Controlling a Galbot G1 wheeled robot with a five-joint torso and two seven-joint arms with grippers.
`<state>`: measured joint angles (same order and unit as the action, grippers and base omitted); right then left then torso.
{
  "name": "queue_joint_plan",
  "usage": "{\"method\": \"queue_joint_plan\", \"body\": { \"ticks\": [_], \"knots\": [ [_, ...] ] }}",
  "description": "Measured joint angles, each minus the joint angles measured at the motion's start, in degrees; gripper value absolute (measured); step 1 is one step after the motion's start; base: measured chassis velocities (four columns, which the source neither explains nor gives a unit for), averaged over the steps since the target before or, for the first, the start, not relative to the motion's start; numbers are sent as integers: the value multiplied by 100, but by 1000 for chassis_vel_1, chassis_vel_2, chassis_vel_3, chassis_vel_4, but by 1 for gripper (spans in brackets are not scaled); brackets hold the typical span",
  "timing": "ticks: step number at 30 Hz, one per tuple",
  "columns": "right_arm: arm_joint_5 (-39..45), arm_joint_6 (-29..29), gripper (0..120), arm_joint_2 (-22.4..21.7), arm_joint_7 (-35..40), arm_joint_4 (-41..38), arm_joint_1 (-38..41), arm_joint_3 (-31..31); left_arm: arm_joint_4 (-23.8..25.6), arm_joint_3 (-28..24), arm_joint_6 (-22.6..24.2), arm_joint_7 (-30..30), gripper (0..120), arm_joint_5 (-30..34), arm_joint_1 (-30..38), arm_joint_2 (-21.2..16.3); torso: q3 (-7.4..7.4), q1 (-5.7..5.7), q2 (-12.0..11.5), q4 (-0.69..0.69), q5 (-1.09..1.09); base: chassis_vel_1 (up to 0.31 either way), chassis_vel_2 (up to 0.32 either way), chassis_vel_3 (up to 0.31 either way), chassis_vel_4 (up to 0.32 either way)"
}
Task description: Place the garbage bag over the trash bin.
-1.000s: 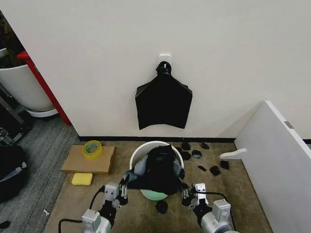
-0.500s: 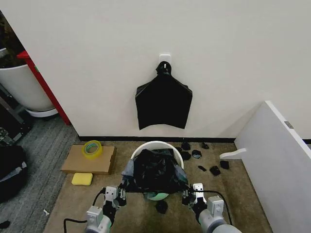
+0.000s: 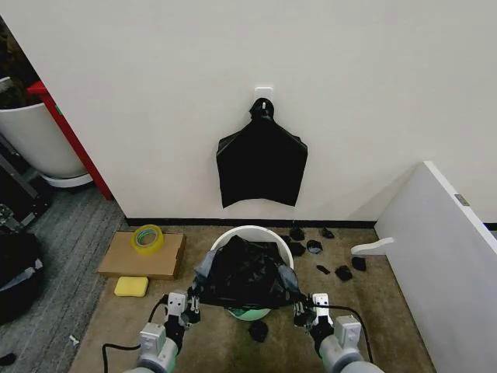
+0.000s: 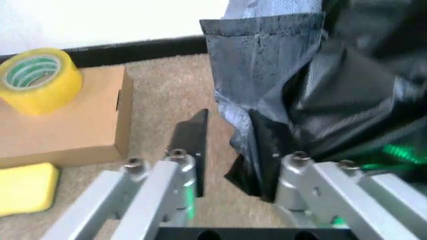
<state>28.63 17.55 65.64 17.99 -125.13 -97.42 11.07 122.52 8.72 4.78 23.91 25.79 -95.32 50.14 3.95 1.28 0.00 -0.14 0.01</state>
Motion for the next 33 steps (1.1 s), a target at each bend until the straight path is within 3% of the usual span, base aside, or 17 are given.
{"method": "queue_joint_plan", "body": {
  "ticks": [5, 13, 19, 24, 30, 31, 33],
  "knots": [
    [-263, -259, 45, -59, -156, -230, -388, 151, 72, 47, -173, 39, 46, -232, -259, 28, 0, 0, 0, 0, 0, 0, 0, 0, 0],
    [-413, -615, 75, -119, -342, -719, -763, 425, 184, 554, -1227, -80, 75, -231, -493, 109, 0, 0, 0, 1, 1, 0, 0, 0, 0],
    [-593, -871, 95, -186, -561, -1088, -1105, 712, 270, 946, -1634, -157, 97, -90, -623, 156, 0, 0, 0, 0, 0, 0, 0, 0, 0],
    [-483, -924, 100, -326, -700, -1250, -1039, 971, 277, 1174, -1923, -222, 100, -23, -654, 275, 0, 0, 0, -2, 0, 0, 0, 0, 0],
    [1367, -135, 100, -1350, -976, -1228, 364, 1414, 341, 1360, -2358, -426, 100, -247, -733, 737, 0, 0, 0, 0, 2, 0, 0, 0, 0],
    [1367, -135, 100, -1350, -976, -1228, 364, 1414, 341, 1360, -2358, -426, 100, -247, -733, 737, 0, 0, 0, 0, 2, 0, 0, 0, 0],
    [2218, 219, 100, -1891, -1128, -871, 1148, 1346, 386, 1416, -2478, -522, 100, -394, -846, 903, 1, 0, 0, 1, 1, 0, 0, 0, 0]
  ]
}}
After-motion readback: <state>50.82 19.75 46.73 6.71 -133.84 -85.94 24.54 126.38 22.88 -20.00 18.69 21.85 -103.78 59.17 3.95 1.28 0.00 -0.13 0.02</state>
